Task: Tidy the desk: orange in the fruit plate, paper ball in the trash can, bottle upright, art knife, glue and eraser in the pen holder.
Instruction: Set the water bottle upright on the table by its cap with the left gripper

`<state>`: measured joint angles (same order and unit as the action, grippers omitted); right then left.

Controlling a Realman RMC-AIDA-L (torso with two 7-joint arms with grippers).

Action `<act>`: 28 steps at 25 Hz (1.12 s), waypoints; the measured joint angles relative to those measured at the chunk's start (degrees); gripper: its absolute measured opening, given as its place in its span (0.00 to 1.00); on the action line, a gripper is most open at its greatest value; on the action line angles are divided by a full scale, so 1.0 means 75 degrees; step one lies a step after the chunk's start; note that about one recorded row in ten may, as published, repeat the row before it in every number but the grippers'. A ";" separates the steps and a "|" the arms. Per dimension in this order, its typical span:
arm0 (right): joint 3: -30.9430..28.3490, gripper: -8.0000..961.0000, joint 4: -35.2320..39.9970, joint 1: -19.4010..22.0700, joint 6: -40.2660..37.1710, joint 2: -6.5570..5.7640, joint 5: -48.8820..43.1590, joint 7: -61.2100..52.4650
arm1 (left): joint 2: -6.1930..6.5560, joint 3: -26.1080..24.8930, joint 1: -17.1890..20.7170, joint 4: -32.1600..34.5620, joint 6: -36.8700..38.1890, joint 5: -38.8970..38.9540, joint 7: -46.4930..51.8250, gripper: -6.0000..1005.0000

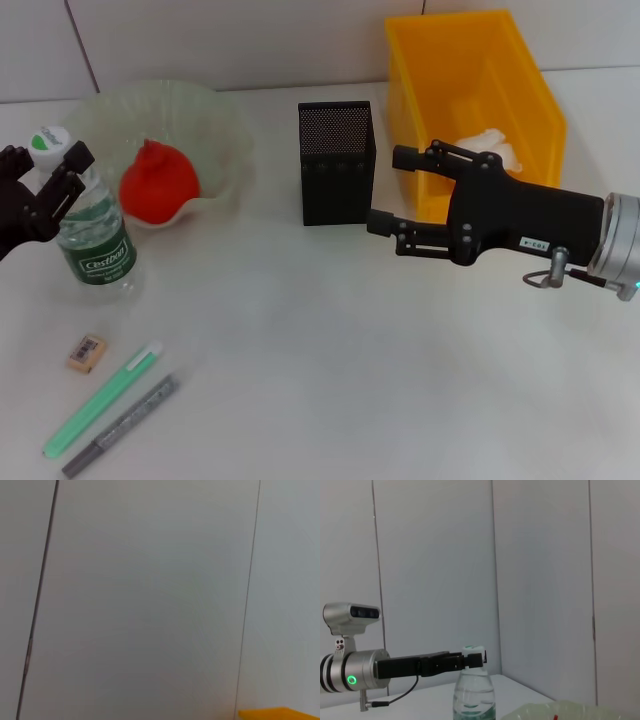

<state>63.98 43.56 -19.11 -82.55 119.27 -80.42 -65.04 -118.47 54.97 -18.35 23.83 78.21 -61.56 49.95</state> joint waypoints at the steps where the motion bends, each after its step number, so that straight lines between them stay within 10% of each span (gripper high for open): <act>1: 0.0000 0.87 0.0002 -0.0005 0.0002 0.0000 0.0000 0.0000 | 0.0000 -0.0028 -0.0019 -0.0045 0.0000 0.0003 -0.0015 0.44; 28: 0.0043 0.87 0.0103 -0.0053 0.0097 -0.0012 0.0000 -0.0096 | -0.0010 -0.0173 -0.0150 -0.0402 -0.0353 0.0038 -0.0233 0.44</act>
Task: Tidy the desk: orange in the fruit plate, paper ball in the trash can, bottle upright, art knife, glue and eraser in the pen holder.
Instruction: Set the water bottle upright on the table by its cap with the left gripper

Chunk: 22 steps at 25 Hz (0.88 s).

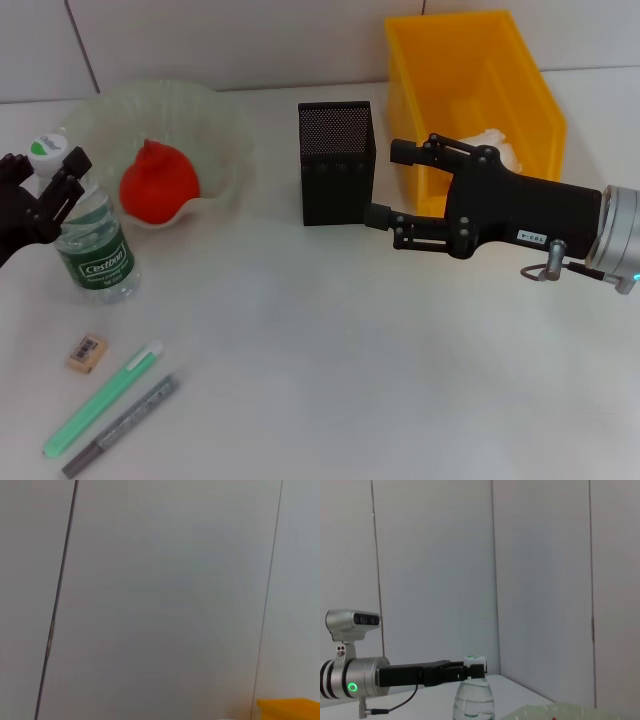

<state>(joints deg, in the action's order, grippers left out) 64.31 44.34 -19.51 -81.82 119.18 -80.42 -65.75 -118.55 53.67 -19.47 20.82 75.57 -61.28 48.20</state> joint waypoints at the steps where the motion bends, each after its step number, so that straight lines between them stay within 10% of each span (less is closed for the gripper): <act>1: 0.0002 0.87 0.0000 0.0000 -0.0001 0.0000 0.0000 0.0000 | -0.0001 0.0000 0.0000 -0.0002 -0.0003 0.0000 0.0000 0.44; 22: -0.0034 0.87 -0.0006 0.0000 -0.0001 -0.0001 0.0001 0.0002 | -0.0001 0.0018 0.0040 -0.0064 0.0085 -0.0021 -0.0006 0.44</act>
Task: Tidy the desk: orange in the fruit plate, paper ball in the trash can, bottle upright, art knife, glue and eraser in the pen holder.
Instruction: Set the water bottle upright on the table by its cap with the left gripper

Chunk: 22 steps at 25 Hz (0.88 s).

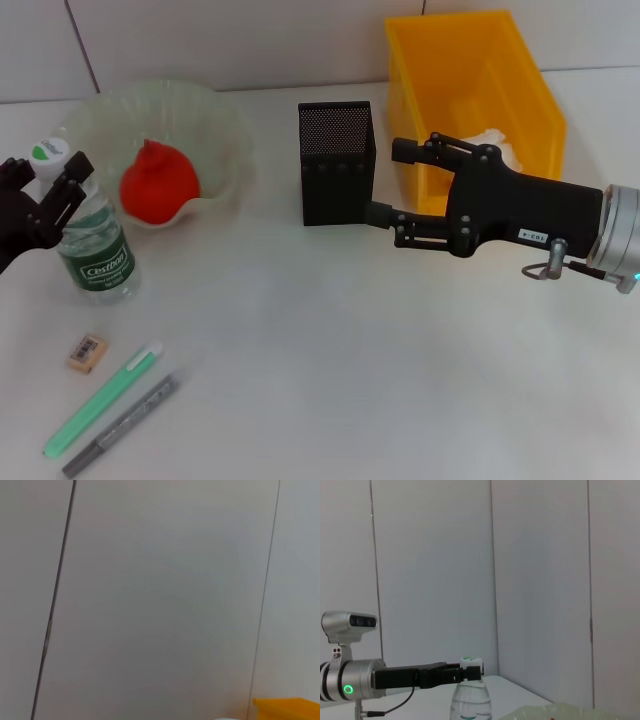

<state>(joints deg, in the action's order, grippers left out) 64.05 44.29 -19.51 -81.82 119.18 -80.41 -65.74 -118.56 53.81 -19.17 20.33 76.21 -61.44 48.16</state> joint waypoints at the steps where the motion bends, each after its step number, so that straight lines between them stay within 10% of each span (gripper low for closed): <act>1: -0.0001 0.87 0.0000 0.0000 0.0000 0.0000 0.0000 0.0000 | 0.0000 0.0004 0.0002 0.0000 0.0009 -0.0002 0.0000 0.44; 9: 0.0052 0.87 0.0000 -0.0009 0.0100 0.0001 0.0000 0.0000 | -0.0002 0.0001 0.0030 -0.0023 0.0123 -0.0059 -0.0053 0.44; 15: 0.0061 0.87 0.0001 -0.0023 0.0116 0.0000 0.0000 0.0000 | 0.0010 -0.0024 0.0048 -0.0016 0.0334 -0.0039 -0.0184 0.73; 22: 0.0067 0.87 0.0001 -0.0024 0.0130 0.0000 -0.0001 0.0000 | 0.0012 -0.0007 0.0053 -0.0008 0.0448 -0.0027 -0.0193 0.86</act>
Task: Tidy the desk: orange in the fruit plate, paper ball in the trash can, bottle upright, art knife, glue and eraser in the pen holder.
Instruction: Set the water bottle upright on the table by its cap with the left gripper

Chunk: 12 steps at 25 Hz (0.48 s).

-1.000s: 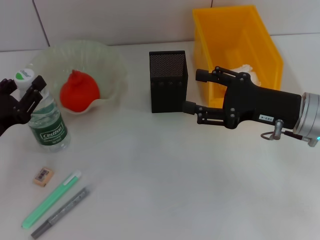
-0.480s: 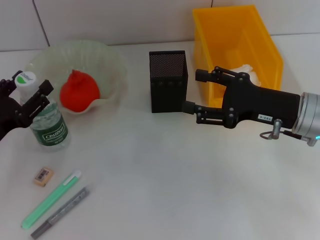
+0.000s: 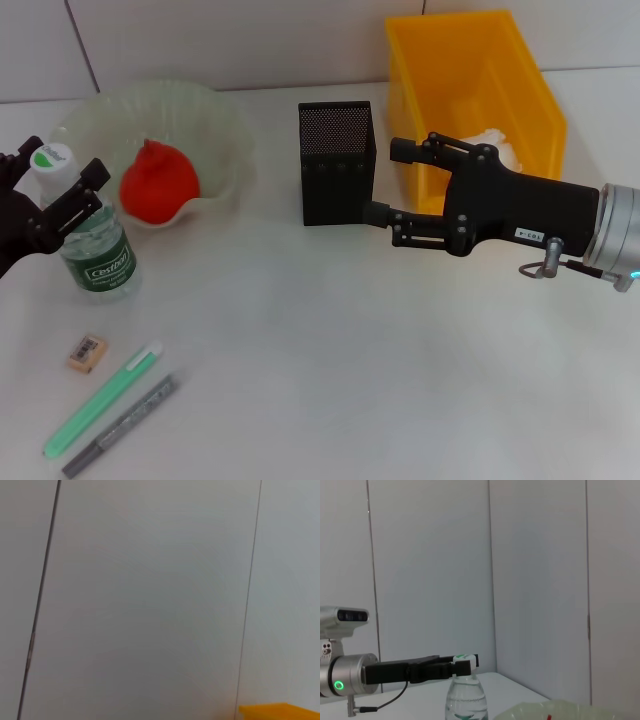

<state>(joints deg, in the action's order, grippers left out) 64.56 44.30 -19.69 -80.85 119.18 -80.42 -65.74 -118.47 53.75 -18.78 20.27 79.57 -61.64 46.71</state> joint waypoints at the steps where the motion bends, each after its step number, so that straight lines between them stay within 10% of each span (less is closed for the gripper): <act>1: 0.0003 0.87 0.0000 0.0000 0.0000 0.0000 0.0000 0.0000 | 0.0000 0.0005 0.0000 0.0003 0.0015 0.0002 0.0000 0.86; 12: -0.0021 0.87 0.0013 0.0000 -0.0005 0.0000 -0.0010 0.0000 | 0.0022 -0.0005 0.0061 0.0063 0.0478 -0.0005 -0.0006 0.85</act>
<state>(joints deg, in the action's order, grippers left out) 64.40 44.39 -19.69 -80.89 119.18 -80.50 -65.74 -118.31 53.71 -18.32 20.75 83.15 -61.68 46.67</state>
